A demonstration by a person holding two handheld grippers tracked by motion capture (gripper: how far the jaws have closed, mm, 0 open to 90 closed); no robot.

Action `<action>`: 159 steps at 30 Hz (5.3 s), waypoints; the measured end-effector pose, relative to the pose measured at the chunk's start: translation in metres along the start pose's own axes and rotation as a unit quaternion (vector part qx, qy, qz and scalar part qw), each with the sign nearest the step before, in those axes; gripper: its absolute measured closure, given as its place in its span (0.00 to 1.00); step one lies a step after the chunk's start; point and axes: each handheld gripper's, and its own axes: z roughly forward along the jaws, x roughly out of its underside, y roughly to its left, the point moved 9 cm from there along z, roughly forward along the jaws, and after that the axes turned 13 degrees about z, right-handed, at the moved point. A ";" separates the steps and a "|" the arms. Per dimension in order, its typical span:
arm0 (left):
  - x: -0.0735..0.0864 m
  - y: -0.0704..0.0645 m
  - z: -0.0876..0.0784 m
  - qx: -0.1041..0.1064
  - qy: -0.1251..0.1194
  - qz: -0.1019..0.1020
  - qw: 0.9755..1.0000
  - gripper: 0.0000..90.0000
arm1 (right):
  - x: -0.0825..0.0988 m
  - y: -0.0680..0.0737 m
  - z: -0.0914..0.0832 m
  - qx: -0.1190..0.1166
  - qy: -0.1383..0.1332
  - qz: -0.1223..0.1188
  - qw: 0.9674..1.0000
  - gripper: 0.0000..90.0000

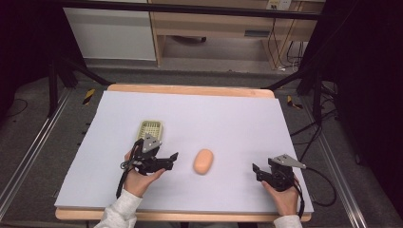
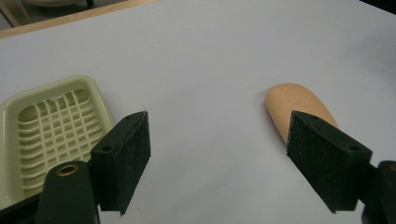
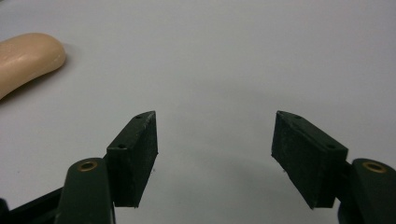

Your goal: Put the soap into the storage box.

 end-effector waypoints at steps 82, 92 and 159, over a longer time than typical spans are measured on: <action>-0.020 -0.085 0.100 0.061 0.081 0.042 0.994 0.22 | 0.005 0.007 0.000 -0.017 0.021 -0.006 1.000 0.44; -0.013 -0.085 0.109 0.060 0.106 0.038 0.992 0.22 | 0.006 0.007 0.000 -0.019 0.025 -0.004 1.000 0.44; -0.026 -0.078 0.065 0.071 0.104 0.065 0.990 0.35 | 0.007 0.005 0.000 -0.019 0.026 -0.015 0.999 0.41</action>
